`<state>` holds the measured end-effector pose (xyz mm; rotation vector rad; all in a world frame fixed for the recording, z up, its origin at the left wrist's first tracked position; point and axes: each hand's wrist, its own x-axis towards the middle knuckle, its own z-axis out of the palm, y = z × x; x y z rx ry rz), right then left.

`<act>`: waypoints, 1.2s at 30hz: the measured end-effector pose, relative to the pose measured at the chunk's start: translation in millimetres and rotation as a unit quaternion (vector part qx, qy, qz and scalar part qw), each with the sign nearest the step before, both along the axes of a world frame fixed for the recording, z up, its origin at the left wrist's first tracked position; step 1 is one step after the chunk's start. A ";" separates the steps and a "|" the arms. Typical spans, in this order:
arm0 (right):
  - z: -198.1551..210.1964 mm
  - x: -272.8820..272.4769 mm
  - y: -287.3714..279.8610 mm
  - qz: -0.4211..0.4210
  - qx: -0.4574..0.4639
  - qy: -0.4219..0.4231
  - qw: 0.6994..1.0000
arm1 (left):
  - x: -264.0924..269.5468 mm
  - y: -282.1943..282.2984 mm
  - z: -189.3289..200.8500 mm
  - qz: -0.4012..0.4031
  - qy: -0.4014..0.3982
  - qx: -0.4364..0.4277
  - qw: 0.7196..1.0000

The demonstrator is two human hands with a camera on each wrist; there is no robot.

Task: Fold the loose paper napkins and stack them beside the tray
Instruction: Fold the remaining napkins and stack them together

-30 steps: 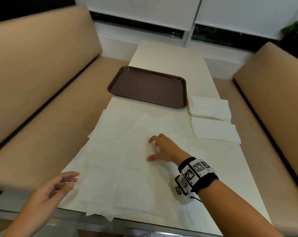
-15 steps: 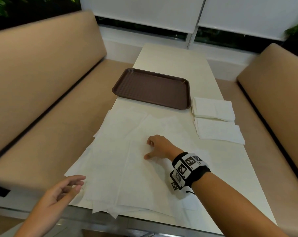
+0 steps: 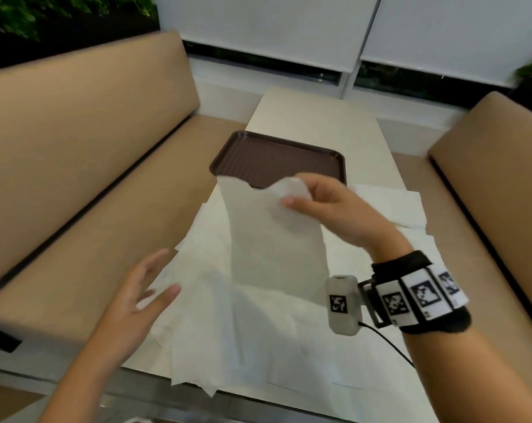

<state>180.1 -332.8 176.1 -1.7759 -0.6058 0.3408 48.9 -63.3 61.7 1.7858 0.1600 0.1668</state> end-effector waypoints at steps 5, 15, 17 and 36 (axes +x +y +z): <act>46.8 -18.2 -20.8 -0.052 0.173 0.057 0.982 | 57.1 -52.1 49.1 -0.101 -0.078 -0.015 0.992; 21.6 -29.2 -61.8 -0.234 0.279 0.114 0.924 | 123.1 -87.9 63.5 -0.272 -0.013 -0.212 0.939; 13.4 -29.6 -65.2 -0.257 0.292 0.121 0.913 | 124.3 -100.0 63.9 -0.263 -0.008 -0.238 0.935; 0.0 -25.6 -74.6 -0.380 -0.014 -0.168 0.909 | 120.9 -168.6 96.2 -0.276 -0.053 -0.050 0.959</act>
